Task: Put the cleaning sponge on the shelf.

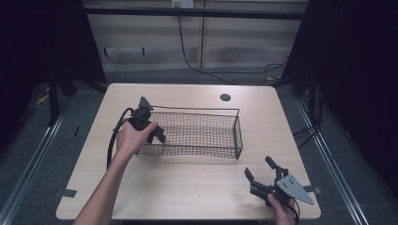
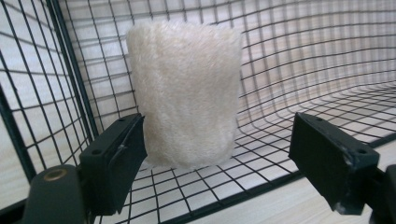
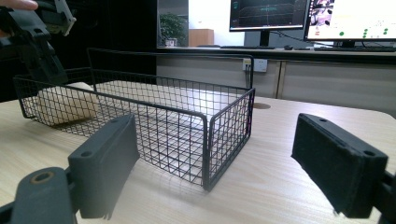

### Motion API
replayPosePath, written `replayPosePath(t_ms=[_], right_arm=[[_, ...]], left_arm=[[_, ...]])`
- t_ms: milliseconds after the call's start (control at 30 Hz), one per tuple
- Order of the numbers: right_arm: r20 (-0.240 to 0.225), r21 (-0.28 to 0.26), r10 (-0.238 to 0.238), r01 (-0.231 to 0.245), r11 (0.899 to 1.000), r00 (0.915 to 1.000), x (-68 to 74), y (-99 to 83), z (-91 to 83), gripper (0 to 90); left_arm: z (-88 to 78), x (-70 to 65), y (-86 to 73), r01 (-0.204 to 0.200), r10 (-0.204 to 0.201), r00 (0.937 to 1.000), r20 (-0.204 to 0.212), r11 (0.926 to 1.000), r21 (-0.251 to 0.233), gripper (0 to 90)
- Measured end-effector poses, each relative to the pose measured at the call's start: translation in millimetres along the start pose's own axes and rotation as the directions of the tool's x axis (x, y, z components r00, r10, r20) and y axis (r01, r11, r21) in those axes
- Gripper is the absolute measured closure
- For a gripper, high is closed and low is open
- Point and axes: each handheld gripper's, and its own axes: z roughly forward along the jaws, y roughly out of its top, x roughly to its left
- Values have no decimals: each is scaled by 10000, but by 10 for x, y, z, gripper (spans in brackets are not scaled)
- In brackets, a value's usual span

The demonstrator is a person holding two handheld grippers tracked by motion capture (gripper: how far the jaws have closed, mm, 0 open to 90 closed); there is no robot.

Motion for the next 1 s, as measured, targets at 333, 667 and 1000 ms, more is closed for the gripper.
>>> replayPosePath(t_ms=[333,667,1000], right_arm=[[19,-4,7,-7,10000,10000,0,0,0,138],[14,14,28,-28,10000,10000,1,0,0,138],[11,8,29,-29,10000,10000,1,0,-2,138]], left_arm=[[-156,49,-68,-660,719,9956,607,9934,-935,180],[-316,102,-171,-1297,1515,9814,1182,9762,-1739,195],[-479,184,-302,-1886,2131,9690,1247,9648,-1834,197]])
